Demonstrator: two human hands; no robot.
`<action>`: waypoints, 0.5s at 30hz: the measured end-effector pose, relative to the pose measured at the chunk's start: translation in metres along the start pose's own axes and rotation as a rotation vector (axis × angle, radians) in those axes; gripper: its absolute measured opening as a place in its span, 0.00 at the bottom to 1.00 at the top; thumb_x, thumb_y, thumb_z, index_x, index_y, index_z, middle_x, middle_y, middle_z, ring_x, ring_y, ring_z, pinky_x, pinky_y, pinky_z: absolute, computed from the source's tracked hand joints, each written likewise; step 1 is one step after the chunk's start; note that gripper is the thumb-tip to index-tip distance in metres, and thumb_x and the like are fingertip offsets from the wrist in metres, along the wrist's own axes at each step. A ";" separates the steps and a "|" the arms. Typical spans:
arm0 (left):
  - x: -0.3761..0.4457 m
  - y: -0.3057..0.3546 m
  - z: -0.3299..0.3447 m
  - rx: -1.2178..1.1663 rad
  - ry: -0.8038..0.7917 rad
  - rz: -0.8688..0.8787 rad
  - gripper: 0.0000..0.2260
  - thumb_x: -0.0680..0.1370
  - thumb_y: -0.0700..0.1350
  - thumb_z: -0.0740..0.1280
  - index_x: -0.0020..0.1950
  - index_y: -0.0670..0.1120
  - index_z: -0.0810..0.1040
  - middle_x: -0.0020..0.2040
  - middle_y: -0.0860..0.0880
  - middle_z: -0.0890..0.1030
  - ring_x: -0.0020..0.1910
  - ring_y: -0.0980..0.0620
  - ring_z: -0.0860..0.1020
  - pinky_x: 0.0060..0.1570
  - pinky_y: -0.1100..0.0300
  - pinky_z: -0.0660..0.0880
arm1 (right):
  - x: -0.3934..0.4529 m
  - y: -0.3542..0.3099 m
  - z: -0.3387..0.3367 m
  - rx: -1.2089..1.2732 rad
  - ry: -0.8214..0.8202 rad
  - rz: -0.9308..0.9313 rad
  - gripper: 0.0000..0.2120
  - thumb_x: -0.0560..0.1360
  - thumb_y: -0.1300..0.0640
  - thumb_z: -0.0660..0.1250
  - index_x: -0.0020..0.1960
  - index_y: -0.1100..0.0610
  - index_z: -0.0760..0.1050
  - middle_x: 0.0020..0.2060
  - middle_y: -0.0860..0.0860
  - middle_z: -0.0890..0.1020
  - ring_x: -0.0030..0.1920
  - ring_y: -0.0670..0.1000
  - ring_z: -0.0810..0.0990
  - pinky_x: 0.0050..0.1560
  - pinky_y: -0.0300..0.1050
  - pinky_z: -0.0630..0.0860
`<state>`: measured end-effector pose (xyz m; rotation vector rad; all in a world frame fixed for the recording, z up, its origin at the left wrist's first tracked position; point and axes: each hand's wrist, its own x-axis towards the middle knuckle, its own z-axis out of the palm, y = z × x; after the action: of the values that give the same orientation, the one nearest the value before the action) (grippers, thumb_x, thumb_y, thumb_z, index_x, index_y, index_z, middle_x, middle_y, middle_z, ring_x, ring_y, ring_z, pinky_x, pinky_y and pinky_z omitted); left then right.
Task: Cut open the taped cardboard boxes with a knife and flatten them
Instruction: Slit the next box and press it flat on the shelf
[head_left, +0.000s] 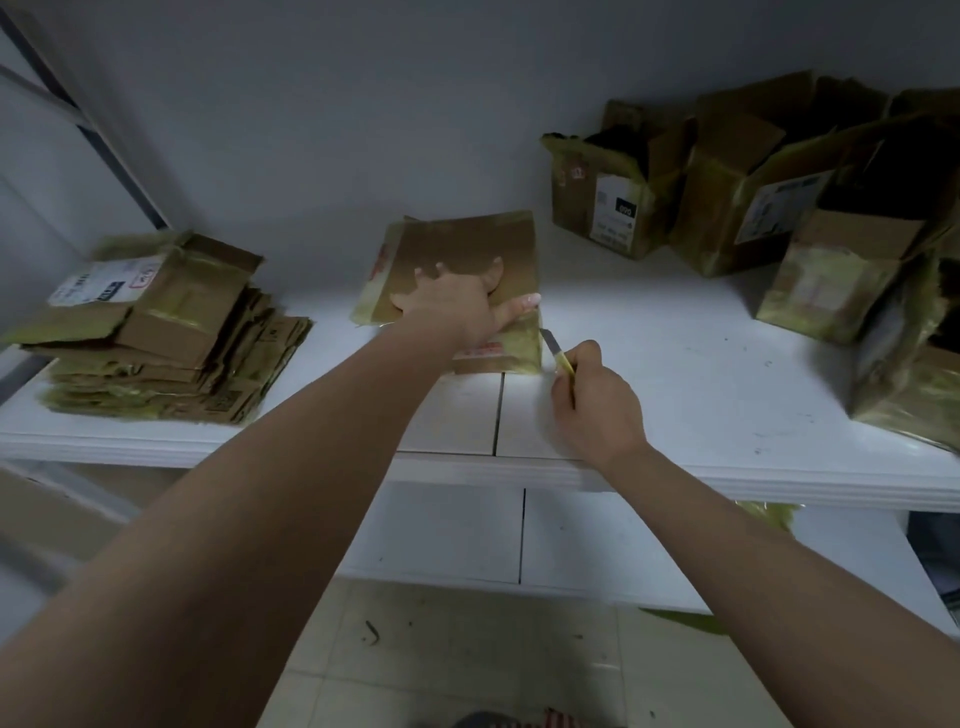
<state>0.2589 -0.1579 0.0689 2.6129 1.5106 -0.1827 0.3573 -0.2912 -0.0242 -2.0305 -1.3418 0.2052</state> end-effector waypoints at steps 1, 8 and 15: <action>-0.002 0.001 -0.001 -0.003 -0.003 -0.005 0.37 0.70 0.76 0.45 0.77 0.64 0.45 0.79 0.39 0.50 0.76 0.33 0.47 0.69 0.30 0.53 | -0.001 0.000 0.001 -0.013 0.004 -0.011 0.03 0.79 0.60 0.55 0.48 0.56 0.59 0.28 0.47 0.68 0.31 0.57 0.71 0.31 0.46 0.61; 0.005 -0.003 0.002 0.006 -0.009 0.035 0.40 0.68 0.78 0.42 0.77 0.64 0.45 0.78 0.38 0.53 0.77 0.33 0.46 0.69 0.29 0.52 | 0.004 -0.004 0.011 -0.159 0.007 0.009 0.05 0.79 0.58 0.53 0.48 0.56 0.55 0.27 0.47 0.67 0.29 0.57 0.71 0.31 0.46 0.63; 0.007 -0.004 0.003 -0.024 0.001 0.037 0.37 0.71 0.76 0.46 0.77 0.63 0.46 0.78 0.36 0.50 0.76 0.33 0.44 0.68 0.28 0.51 | 0.004 -0.002 0.019 -0.323 -0.113 0.061 0.07 0.77 0.63 0.53 0.52 0.58 0.56 0.34 0.51 0.72 0.31 0.57 0.70 0.32 0.45 0.62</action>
<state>0.2588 -0.1507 0.0643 2.6203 1.4542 -0.1593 0.3486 -0.2786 -0.0360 -2.3604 -1.4601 0.1382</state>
